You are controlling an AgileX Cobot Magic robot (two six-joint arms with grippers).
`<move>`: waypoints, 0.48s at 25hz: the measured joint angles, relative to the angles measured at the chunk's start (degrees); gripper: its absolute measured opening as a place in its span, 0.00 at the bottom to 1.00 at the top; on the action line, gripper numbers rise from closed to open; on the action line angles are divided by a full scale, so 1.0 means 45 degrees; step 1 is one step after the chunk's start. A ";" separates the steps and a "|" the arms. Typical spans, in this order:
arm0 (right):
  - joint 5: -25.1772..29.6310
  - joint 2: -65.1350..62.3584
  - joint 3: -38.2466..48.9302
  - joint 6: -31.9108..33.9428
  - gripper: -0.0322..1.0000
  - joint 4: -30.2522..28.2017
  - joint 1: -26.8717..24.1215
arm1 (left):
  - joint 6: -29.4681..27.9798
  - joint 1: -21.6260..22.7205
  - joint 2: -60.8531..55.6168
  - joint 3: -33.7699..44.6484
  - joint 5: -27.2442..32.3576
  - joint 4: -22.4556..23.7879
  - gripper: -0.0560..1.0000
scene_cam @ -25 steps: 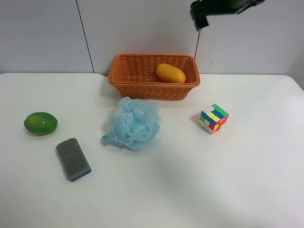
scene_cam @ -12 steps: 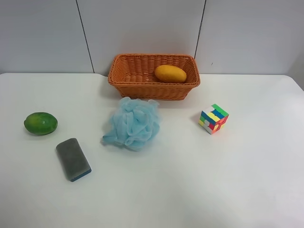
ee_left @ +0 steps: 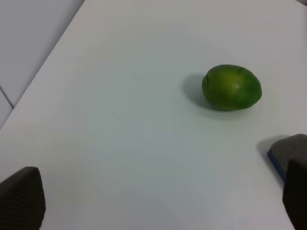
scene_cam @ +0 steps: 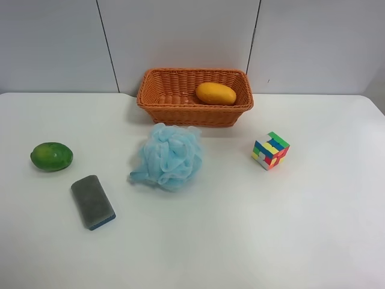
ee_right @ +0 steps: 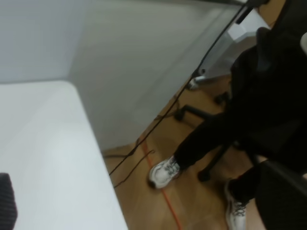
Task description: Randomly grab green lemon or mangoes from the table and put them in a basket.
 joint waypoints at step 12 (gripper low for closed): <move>-0.1848 -0.7210 0.8827 -0.0669 0.99 0.4680 -0.0016 | 0.0000 0.0000 0.0000 0.0000 0.0000 0.0000 0.99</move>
